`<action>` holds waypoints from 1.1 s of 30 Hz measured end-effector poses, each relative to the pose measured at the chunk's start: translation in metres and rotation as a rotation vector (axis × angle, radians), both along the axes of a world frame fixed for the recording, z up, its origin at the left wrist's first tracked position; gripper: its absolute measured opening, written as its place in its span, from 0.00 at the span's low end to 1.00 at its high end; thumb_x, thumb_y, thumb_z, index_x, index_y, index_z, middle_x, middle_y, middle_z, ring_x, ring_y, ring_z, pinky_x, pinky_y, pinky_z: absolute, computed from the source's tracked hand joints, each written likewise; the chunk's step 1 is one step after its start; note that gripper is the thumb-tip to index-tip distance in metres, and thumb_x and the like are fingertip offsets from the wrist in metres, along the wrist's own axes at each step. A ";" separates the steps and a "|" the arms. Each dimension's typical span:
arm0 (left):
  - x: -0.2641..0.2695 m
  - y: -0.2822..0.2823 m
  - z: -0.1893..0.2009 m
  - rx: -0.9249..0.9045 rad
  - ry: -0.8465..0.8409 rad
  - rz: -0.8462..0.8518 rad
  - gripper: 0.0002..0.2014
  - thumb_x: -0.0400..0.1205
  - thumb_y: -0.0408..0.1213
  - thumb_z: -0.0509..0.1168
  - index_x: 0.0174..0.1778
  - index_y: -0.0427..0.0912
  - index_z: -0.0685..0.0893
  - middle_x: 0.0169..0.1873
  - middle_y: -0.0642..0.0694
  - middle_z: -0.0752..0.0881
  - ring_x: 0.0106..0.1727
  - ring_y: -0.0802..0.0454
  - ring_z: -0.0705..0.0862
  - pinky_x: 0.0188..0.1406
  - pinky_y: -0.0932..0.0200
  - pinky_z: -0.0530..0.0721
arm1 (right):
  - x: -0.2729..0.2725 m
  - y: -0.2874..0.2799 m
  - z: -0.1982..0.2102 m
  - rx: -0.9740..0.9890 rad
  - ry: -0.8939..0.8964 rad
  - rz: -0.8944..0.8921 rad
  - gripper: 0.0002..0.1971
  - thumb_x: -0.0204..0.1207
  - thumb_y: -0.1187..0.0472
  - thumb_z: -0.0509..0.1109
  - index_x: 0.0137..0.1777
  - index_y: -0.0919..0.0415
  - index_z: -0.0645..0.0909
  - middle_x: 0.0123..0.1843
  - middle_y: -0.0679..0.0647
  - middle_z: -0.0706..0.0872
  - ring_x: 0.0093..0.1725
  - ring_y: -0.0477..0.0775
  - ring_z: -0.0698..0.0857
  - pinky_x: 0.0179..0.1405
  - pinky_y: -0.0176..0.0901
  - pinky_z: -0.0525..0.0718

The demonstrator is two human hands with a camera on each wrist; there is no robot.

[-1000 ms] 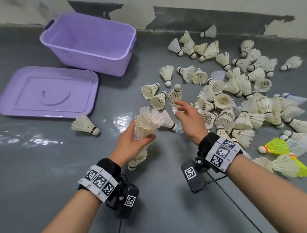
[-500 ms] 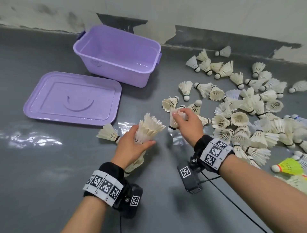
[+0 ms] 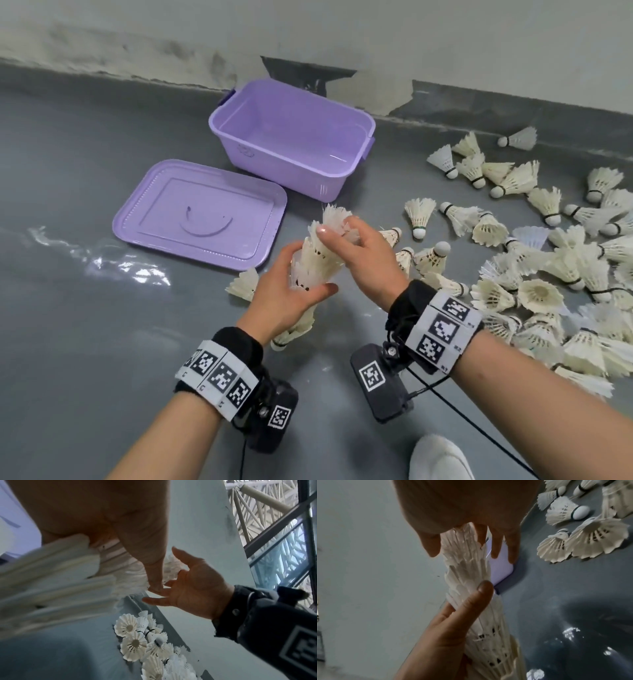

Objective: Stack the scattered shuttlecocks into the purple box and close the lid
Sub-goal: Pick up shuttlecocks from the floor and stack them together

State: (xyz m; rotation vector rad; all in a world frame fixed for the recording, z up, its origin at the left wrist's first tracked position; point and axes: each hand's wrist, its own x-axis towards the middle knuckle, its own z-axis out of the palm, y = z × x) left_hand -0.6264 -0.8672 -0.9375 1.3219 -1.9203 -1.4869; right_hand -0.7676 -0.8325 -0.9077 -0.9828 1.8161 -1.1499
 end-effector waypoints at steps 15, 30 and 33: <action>-0.013 0.007 0.001 0.068 -0.092 0.089 0.32 0.69 0.58 0.75 0.68 0.64 0.69 0.55 0.65 0.83 0.54 0.73 0.82 0.60 0.68 0.79 | -0.036 -0.006 -0.025 0.060 -0.401 0.388 0.30 0.68 0.39 0.73 0.68 0.48 0.75 0.61 0.49 0.87 0.59 0.46 0.86 0.58 0.41 0.80; -0.017 -0.077 0.028 -0.098 0.032 0.369 0.30 0.72 0.61 0.71 0.68 0.58 0.73 0.60 0.61 0.83 0.61 0.61 0.82 0.67 0.46 0.79 | -0.063 -0.093 -0.013 -0.078 -0.123 0.095 0.15 0.75 0.42 0.59 0.57 0.45 0.76 0.60 0.46 0.82 0.61 0.52 0.82 0.65 0.59 0.79; -0.013 -0.090 0.025 -0.072 0.124 0.448 0.21 0.72 0.58 0.72 0.60 0.63 0.75 0.57 0.58 0.85 0.58 0.59 0.84 0.65 0.47 0.81 | -0.050 -0.091 -0.050 0.066 0.032 0.237 0.09 0.77 0.61 0.64 0.55 0.55 0.80 0.54 0.50 0.85 0.52 0.54 0.84 0.56 0.54 0.84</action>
